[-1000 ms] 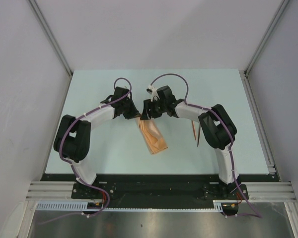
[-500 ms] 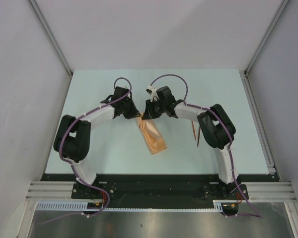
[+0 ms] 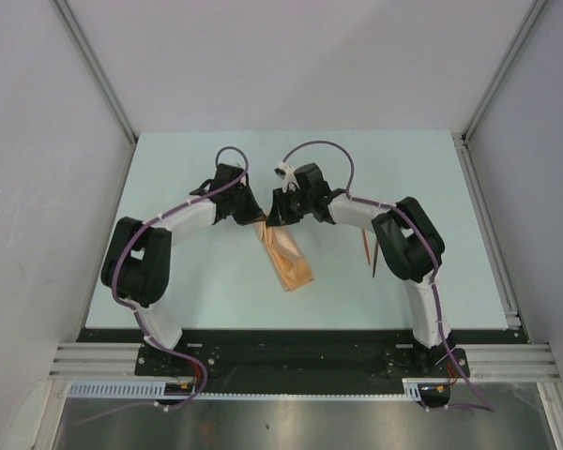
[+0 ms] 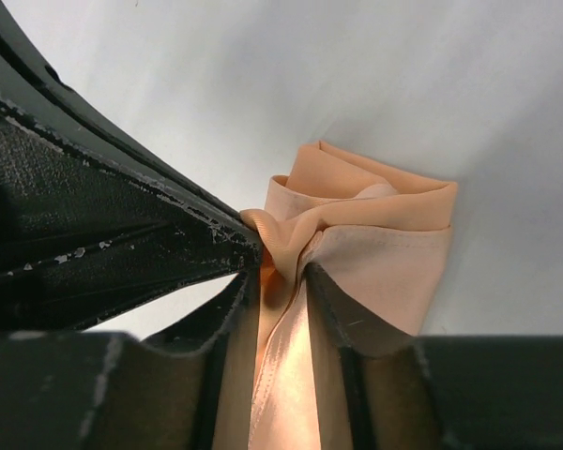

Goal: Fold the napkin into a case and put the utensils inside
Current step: Pick up the top corner of the smaller rectangle folded napkin from the center of the board, then grasp the top corner of the smaller rectangle folded napkin from the folded napkin.

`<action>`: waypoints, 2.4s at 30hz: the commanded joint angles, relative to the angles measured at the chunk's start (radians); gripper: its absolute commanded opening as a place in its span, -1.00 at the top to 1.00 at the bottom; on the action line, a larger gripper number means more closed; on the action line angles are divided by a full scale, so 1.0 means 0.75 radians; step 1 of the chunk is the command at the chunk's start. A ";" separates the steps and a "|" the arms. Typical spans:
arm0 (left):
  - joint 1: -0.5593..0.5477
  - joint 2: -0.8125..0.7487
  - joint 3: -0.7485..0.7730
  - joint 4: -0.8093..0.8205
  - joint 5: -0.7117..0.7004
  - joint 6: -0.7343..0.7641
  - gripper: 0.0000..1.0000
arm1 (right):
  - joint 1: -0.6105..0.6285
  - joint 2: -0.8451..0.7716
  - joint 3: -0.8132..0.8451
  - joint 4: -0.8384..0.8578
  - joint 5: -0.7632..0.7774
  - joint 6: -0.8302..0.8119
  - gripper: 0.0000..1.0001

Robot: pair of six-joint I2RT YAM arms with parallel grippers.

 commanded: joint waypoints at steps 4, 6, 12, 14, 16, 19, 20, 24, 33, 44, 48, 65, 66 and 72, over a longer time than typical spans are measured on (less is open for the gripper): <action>0.007 -0.025 0.043 0.024 0.024 -0.041 0.85 | 0.032 -0.059 -0.009 0.080 -0.023 0.017 0.28; 0.005 -0.021 0.053 0.014 0.022 -0.045 0.87 | 0.034 -0.073 -0.021 0.094 -0.025 0.023 0.24; 0.005 -0.004 0.061 0.001 0.020 -0.055 0.91 | 0.034 -0.094 -0.060 0.127 -0.027 0.039 0.18; 0.005 -0.004 0.059 0.016 0.024 -0.059 0.91 | 0.034 -0.092 -0.056 0.133 -0.027 0.039 0.13; 0.005 -0.002 0.065 0.014 0.024 -0.063 0.91 | 0.034 -0.089 -0.058 0.135 -0.033 0.045 0.10; 0.005 -0.002 0.067 0.001 0.022 -0.053 0.92 | 0.034 -0.092 -0.056 0.139 -0.021 0.048 0.07; 0.007 -0.004 0.067 0.001 0.022 -0.053 0.92 | 0.032 -0.094 -0.056 0.145 -0.025 0.048 0.02; 0.005 -0.004 0.063 0.008 0.028 -0.059 0.92 | 0.032 -0.090 -0.048 0.135 0.005 0.041 0.01; 0.007 -0.023 0.059 0.006 0.030 -0.053 0.92 | 0.030 -0.087 -0.064 0.147 0.046 0.052 0.72; 0.003 -0.282 -0.074 -0.031 -0.172 0.076 -0.18 | -0.011 -0.124 -0.036 0.045 -0.001 0.058 1.00; -0.029 -0.291 -0.109 -0.102 -0.317 0.129 0.28 | -0.021 -0.149 -0.011 -0.055 0.020 0.072 1.00; -0.246 0.053 0.161 -0.293 -0.639 0.190 0.31 | -0.032 -0.124 0.038 -0.135 0.012 0.105 1.00; -0.246 0.063 0.173 -0.293 -0.628 0.194 0.31 | -0.030 -0.120 0.038 -0.135 0.012 0.103 1.00; -0.246 0.123 0.229 -0.316 -0.628 0.198 0.34 | -0.034 -0.112 0.038 -0.135 0.010 0.113 1.00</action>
